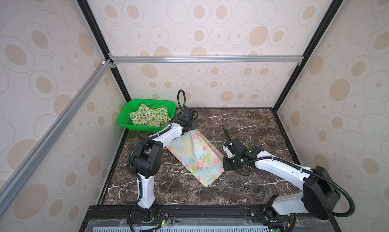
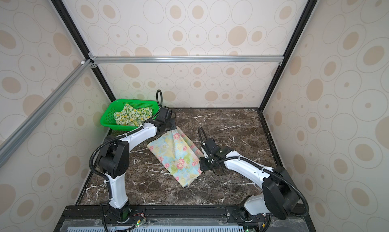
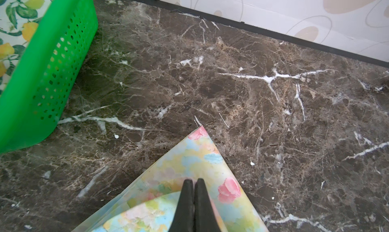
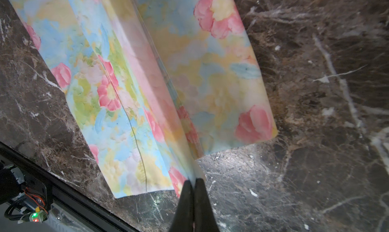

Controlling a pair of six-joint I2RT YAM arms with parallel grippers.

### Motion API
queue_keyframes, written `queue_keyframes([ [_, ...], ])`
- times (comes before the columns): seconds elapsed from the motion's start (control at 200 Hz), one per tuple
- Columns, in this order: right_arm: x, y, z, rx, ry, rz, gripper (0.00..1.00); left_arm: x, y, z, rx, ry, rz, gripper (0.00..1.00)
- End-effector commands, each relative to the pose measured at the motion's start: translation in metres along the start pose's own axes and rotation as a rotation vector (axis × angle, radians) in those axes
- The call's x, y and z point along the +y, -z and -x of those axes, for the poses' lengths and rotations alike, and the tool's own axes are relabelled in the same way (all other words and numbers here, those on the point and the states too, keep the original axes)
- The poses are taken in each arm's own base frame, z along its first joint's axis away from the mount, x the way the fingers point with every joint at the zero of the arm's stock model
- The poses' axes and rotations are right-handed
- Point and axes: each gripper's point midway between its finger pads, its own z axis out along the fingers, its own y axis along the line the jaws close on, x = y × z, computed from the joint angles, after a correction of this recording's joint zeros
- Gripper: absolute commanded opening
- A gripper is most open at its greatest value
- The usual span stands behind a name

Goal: Fold and stack skirts
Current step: Fold the skirt at the center of the table.

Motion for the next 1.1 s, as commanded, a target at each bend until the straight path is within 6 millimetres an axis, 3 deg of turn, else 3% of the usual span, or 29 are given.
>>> queue_keyframes([
  [0.0, -0.013, -0.006, -0.006, 0.037, -0.003, -0.053, 0.0, -0.009, -0.001, 0.022, -0.059, 0.01, -0.015, 0.0],
  [0.145, -0.014, -0.005, -0.004, 0.041, 0.004, -0.072, 0.0, -0.008, -0.005, 0.019, -0.058, 0.013, -0.009, 0.0],
  [0.45, -0.012, 0.017, 0.014, -0.011, 0.047, -0.113, 0.0, -0.005, -0.005, 0.024, -0.079, 0.012, 0.011, 0.0],
  [0.79, -0.022, 0.013, 0.027, 0.001, 0.092, -0.19, 0.0, -0.004, -0.017, 0.018, -0.061, 0.013, 0.022, 0.0],
  [1.095, -0.031, -0.005, 0.027, 0.043, 0.074, -0.203, 0.0, -0.003, -0.031, 0.008, -0.034, 0.003, 0.03, 0.0],
])
